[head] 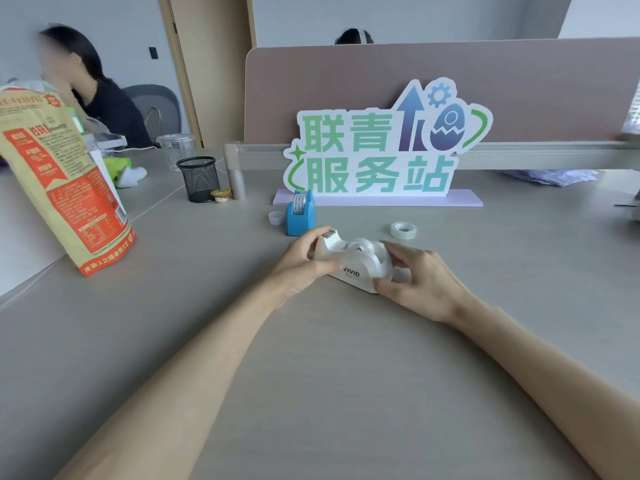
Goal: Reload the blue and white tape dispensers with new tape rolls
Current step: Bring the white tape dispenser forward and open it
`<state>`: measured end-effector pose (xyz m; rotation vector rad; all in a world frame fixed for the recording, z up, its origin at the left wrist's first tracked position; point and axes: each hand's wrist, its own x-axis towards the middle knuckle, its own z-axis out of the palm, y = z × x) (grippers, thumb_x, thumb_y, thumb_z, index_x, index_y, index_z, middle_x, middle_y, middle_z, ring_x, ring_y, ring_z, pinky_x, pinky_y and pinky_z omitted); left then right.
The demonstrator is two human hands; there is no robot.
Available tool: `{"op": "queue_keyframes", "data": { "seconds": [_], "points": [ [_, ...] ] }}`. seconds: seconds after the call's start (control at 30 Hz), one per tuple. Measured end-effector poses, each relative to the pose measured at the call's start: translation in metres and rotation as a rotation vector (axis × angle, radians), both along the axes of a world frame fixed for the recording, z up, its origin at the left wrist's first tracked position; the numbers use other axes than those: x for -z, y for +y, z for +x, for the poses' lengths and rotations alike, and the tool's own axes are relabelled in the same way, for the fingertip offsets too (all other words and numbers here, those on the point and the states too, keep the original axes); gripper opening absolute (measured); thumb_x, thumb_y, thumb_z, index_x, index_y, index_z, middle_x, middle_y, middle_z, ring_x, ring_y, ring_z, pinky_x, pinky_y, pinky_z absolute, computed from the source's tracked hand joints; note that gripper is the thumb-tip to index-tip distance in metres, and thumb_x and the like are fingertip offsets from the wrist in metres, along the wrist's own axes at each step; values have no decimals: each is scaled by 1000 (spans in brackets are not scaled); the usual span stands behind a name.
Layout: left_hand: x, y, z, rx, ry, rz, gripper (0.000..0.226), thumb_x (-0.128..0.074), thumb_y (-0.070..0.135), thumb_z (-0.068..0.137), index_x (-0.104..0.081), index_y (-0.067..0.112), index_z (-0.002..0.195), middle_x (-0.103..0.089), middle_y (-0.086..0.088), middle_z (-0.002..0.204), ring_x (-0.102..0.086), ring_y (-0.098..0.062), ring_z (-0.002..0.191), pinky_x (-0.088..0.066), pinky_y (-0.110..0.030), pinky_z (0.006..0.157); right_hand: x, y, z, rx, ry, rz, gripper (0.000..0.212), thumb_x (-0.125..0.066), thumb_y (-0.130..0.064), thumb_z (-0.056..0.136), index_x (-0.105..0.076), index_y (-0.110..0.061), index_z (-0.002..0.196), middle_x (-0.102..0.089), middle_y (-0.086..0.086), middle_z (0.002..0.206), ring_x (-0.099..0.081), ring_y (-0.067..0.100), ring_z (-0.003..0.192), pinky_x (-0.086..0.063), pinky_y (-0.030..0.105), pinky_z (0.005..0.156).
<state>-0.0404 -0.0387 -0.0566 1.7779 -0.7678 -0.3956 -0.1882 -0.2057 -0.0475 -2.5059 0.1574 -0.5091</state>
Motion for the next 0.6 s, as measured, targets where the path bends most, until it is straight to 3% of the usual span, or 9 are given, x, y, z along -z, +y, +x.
{"op": "queue_keyframes", "data": {
  "seconds": [0.07, 0.13, 0.27, 0.37, 0.5, 0.6],
  "points": [
    [-1, 3, 0, -13, -14, -7, 73, -84, 23, 66, -51, 30, 131, -52, 8, 131, -55, -14, 116, -47, -28, 99, 3, 2, 1, 23, -53, -53, 49, -59, -38, 82, -55, -22, 128, -66, -5, 119, -60, 16, 108, -50, 36, 94],
    [-2, 4, -3, -33, -62, 1, 70, -87, 23, 66, -55, 28, 128, -52, 5, 126, -55, -17, 111, -48, -30, 95, 0, 3, 3, 27, -166, -44, 47, -60, -34, 91, -54, -20, 135, -60, -7, 132, -55, 9, 120, -46, 32, 99],
    [-4, 3, -7, -37, -96, -7, 66, -87, 21, 66, -57, 24, 124, -54, 1, 123, -54, -15, 101, -48, -30, 91, -7, 9, 6, 36, -327, -100, 19, -60, -17, 94, -74, -17, 108, -74, -7, 109, -64, 13, 104, -51, 38, 89],
    [-5, 3, -7, -20, -95, -9, 65, -87, 20, 66, -57, 23, 124, -55, 8, 118, -55, -14, 100, -48, -30, 92, -13, 13, 8, 85, -331, -60, 15, -64, -14, 90, -77, -17, 98, -76, -3, 99, -66, 27, 92, -52, 42, 81],
    [-4, 2, -7, -14, -110, -12, 64, -87, 20, 66, -57, 23, 123, -54, 18, 110, -54, -9, 93, -46, -24, 88, -19, 14, 9, 86, -347, -86, 15, -65, -13, 88, -78, -21, 89, -76, -6, 93, -66, 19, 84, -53, 38, 77],
    [-4, 2, -7, -19, -129, -15, 63, -87, 21, 66, -58, 24, 123, -54, 19, 108, -53, -4, 89, -45, -19, 81, -19, 12, 11, 59, -354, -153, 19, -63, -7, 90, -78, -19, 92, -74, -2, 96, -67, 19, 83, -53, 38, 76]
  ]
}}
